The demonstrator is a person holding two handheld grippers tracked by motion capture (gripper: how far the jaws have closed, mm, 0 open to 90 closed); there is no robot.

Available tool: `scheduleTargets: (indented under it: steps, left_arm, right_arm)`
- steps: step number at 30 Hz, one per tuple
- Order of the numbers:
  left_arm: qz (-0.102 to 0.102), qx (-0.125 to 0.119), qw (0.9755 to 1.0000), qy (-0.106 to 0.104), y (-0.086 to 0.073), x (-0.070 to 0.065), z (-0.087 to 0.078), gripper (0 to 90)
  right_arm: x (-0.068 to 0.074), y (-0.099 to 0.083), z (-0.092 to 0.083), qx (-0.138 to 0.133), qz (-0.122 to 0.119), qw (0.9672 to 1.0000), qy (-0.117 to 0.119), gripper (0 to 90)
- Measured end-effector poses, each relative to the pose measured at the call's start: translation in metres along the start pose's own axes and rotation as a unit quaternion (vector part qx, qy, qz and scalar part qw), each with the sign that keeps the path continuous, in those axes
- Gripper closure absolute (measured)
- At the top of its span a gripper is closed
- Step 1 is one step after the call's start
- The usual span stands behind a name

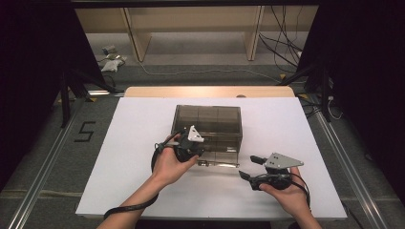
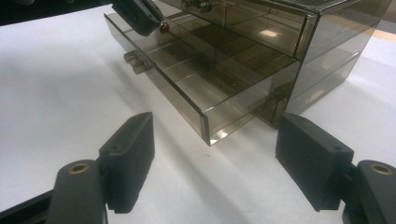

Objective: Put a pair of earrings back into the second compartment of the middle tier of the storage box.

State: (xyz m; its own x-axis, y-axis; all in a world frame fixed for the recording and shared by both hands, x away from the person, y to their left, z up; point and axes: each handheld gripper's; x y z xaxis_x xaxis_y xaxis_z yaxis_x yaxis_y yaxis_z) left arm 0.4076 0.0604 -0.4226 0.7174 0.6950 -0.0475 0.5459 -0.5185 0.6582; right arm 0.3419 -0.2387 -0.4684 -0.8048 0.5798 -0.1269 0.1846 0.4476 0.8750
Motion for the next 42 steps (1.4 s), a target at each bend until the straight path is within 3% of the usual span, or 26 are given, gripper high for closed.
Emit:
scheduleTargets:
  steps: [28, 37, 42]
  left_arm:
    - [0.007, -0.010, 0.9999, 0.010, 0.001, 0.002, 0.006, 82.6]
    - [0.013, -0.019, 0.9996, 0.017, 0.001, 0.005, 0.004, 73.0]
    - [0.003, -0.042, 0.9991, 0.007, -0.001, 0.006, -0.003, 63.2]
  right_arm:
    - [-0.001, 0.000, -0.006, -0.010, -0.005, 0.9999, -0.001, 25.7]
    - [-0.003, -0.001, -0.008, -0.016, 0.000, 0.9999, -0.001, 25.2]
    - [-0.002, -0.001, -0.008, -0.018, -0.001, 0.9998, -0.001, 25.1]
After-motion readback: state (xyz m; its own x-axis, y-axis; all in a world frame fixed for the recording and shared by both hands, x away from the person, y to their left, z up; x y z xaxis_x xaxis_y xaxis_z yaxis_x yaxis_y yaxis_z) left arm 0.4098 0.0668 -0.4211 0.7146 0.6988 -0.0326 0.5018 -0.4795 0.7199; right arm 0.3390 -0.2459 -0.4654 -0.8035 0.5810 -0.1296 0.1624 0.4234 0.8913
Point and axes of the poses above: each handheld gripper's, and its own axes: z roughly forward along the jaws, y roughly out of its top, x roughly to its left, and after that the axes turned 10 degrees about -z, right-handed
